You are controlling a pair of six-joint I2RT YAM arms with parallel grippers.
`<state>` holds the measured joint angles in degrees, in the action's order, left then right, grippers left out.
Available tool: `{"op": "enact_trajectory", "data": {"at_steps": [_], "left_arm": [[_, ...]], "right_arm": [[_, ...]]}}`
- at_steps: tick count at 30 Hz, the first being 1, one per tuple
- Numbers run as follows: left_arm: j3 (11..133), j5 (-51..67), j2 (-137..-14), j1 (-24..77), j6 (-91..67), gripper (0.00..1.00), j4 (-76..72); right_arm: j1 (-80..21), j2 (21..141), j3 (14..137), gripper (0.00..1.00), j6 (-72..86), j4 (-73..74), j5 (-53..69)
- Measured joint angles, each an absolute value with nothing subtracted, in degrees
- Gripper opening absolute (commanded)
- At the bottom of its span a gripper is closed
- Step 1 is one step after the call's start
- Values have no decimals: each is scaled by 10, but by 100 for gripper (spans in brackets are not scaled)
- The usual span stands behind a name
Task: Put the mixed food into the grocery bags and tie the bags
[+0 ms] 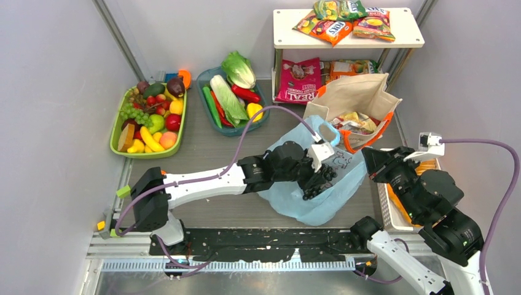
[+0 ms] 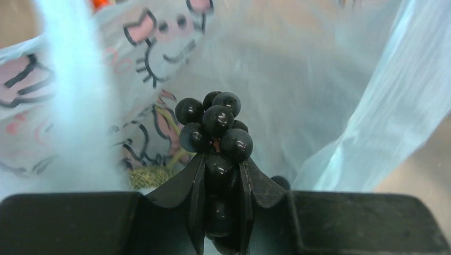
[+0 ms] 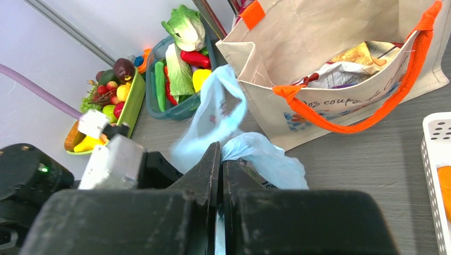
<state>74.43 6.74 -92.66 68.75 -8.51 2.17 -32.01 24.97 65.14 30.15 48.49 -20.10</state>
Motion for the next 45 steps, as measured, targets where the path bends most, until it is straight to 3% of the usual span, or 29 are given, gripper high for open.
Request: {"op": "enact_trajectory", "data": {"at_steps": [7, 15, 21, 23, 30, 31, 33, 34, 37, 45], "left_arm": [[744, 93, -923, 687, -35, 2, 95], [850, 86, -938, 687, 10, 5, 177], [1003, 76, -1007, 693, 96, 4, 254], [1023, 84, -1021, 694, 130, 0, 267], [1047, 107, -1061, 697, 205, 1, 327], [1040, 110, -1060, 696, 208, 8, 325], [1020, 114, -1055, 696, 216, 57, 317], [1003, 113, -1053, 696, 220, 68, 316], [964, 88, -1053, 698, 216, 76, 320], [983, 35, -1031, 697, 187, 78, 348]], "right_arm": [[-320, 250, 651, 5, 301, 484, -201], [-320, 252, 652, 5, 299, 479, -180], [-320, 267, 653, 5, 290, 470, -147], [-320, 274, 653, 5, 288, 468, -141], [-320, 276, 654, 5, 285, 479, -141], [-320, 276, 654, 5, 284, 482, -142], [-320, 276, 654, 5, 284, 491, -152], [-320, 276, 655, 5, 286, 489, -158], [-320, 276, 658, 5, 287, 488, -175], [-320, 276, 658, 5, 290, 488, -190]]}}
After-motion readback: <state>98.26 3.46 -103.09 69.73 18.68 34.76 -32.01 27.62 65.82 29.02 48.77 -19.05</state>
